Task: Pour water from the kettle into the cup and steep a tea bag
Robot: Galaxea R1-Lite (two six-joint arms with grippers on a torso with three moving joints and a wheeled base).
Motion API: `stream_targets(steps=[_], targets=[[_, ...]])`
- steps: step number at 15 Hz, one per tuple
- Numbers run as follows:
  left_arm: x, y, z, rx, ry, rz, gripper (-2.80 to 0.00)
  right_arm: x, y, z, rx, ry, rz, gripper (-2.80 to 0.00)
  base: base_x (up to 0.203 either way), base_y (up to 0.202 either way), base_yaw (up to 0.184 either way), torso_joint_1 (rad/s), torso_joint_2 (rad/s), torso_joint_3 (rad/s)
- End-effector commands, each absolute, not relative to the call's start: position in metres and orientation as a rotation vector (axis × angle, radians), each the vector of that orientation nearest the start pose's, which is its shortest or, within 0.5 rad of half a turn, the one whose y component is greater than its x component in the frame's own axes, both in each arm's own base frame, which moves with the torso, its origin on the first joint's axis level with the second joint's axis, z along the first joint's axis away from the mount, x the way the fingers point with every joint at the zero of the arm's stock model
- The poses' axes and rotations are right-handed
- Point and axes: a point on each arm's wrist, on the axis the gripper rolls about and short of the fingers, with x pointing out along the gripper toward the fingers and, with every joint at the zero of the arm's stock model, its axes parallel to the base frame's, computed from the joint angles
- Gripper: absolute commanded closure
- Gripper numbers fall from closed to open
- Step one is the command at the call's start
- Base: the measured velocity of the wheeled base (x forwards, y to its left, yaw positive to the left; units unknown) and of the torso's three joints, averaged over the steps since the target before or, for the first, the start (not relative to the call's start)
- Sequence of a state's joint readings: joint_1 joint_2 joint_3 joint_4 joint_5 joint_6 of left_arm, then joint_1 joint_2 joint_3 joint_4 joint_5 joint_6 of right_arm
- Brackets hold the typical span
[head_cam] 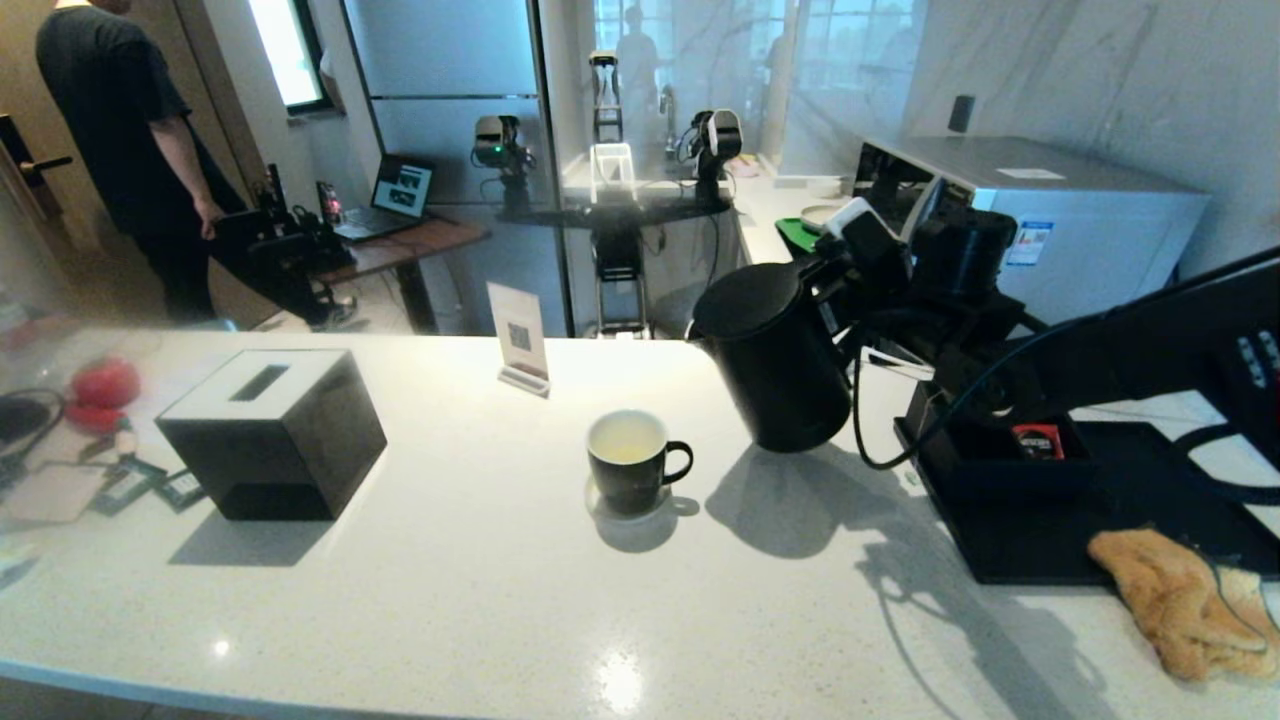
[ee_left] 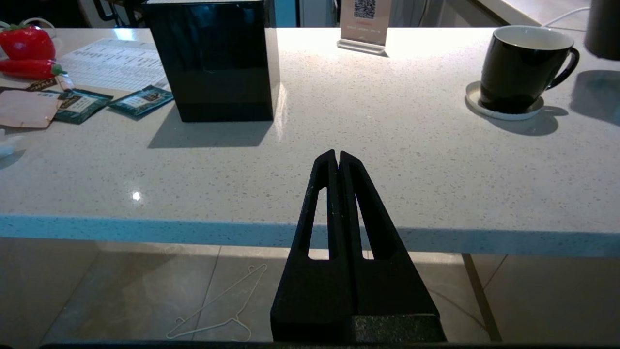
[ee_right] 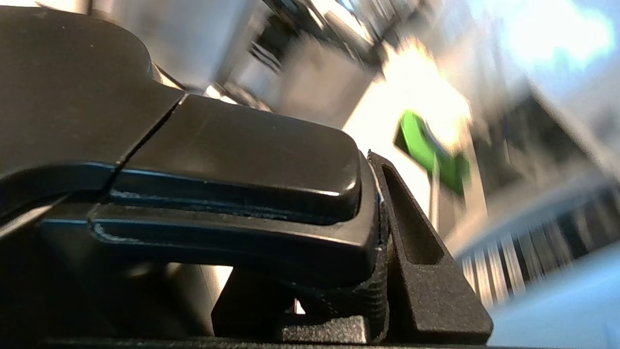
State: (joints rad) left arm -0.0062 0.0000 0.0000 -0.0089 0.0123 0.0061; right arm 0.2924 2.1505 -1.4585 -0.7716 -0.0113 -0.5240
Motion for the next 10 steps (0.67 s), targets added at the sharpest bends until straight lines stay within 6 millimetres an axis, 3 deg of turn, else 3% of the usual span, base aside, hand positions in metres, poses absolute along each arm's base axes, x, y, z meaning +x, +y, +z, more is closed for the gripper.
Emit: stream_targets(steps=[1,5,10], targets=[[-0.023,0.0,0.076,0.005,-0.008,0.008,0.0,0.426,0.119,0.217,-0.398,-0.108,0.165,0.0,0.0,0.0,0.0,0.0,0.0,0.0],[-0.023,0.0,0.076,0.006,-0.008,0.006,0.0,0.416,0.096,0.232,-0.22,-0.006,0.03,0.0,0.0,0.0,0.0,0.0,0.0,0.0],[-0.023,0.0,0.076,0.006,-0.008,0.006,0.0,0.396,0.062,0.248,-0.157,0.017,-0.069,0.0,0.0,0.0,0.0,0.0,0.0,0.0]])
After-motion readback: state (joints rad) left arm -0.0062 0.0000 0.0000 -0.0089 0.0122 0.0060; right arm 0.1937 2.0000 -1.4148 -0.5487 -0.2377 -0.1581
